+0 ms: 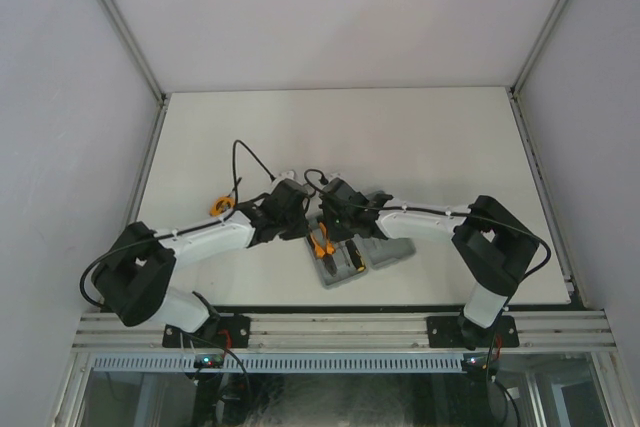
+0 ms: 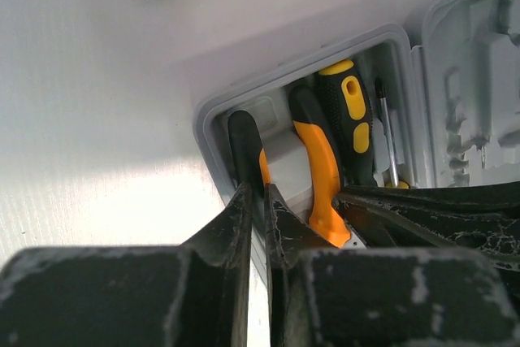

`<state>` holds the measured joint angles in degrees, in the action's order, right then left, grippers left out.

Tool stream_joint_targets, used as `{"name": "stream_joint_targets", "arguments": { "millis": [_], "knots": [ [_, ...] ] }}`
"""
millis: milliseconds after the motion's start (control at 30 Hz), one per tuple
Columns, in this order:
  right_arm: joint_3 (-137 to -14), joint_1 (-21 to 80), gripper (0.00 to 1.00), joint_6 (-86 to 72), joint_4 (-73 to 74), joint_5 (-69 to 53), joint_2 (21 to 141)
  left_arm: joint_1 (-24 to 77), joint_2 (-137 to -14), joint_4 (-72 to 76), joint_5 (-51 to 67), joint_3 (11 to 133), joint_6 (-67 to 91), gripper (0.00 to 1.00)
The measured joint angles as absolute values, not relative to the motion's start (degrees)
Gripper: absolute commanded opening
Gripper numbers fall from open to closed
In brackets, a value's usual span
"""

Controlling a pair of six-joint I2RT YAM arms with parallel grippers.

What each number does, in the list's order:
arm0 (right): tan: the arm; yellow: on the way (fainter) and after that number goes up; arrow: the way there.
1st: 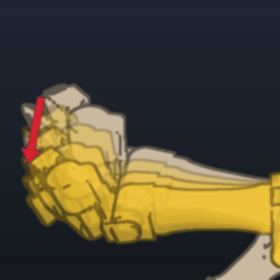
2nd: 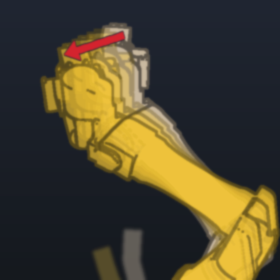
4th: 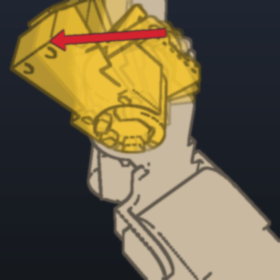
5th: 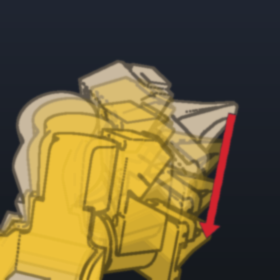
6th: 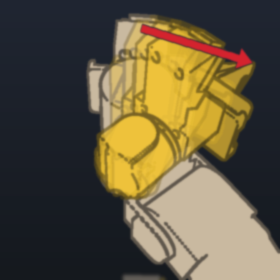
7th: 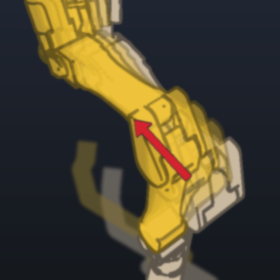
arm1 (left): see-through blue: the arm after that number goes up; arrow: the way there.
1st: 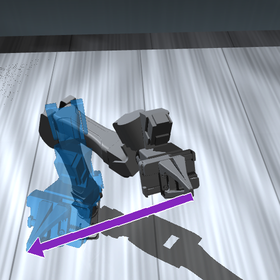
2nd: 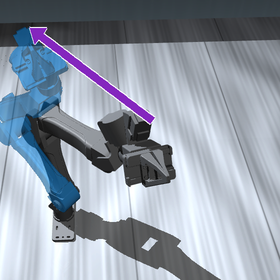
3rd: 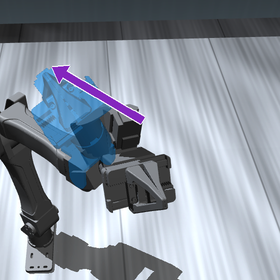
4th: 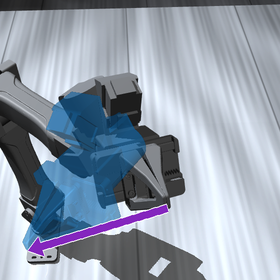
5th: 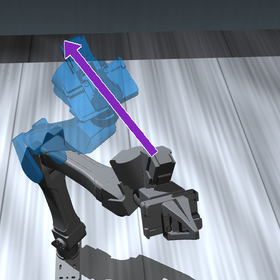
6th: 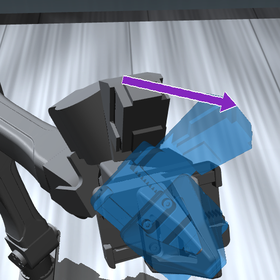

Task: Sort the tools into containers
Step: Place the pliers in the storage box.

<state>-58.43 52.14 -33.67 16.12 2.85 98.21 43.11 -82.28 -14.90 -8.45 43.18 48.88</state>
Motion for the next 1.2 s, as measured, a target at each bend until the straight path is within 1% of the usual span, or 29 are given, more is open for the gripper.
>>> {"name": "stream_joint_targets", "arguments": {
  "millis": [233, 533, 733, 1200],
  "knots": [
    [-58.2, 52.1, 0.0, -34.0, 15.8, 2.6, 98.5, 43.1, -84.3, -16.5, -8.5, 45.1, 48.9, 0.05],
    [-54.7, 51.6, 0.0, -36.3, 11.1, 2.2, 97.0, 43.1, -87.7, -19.9, -8.9, 48.7, 48.4, 0.0],
    [-53.1, 51.3, 0.0, -37.2, 8.7, 1.5, 96.4, 43.1, -89.3, -20.8, -9.0, 49.3, 48.4, 0.0],
    [-52.8, 51.5, 0.0, -37.4, 8.2, 1.6, 96.2, 43.1, -91.0, -22.7, -8.6, 50.7, 47.9, 0.0]
  ]
}}
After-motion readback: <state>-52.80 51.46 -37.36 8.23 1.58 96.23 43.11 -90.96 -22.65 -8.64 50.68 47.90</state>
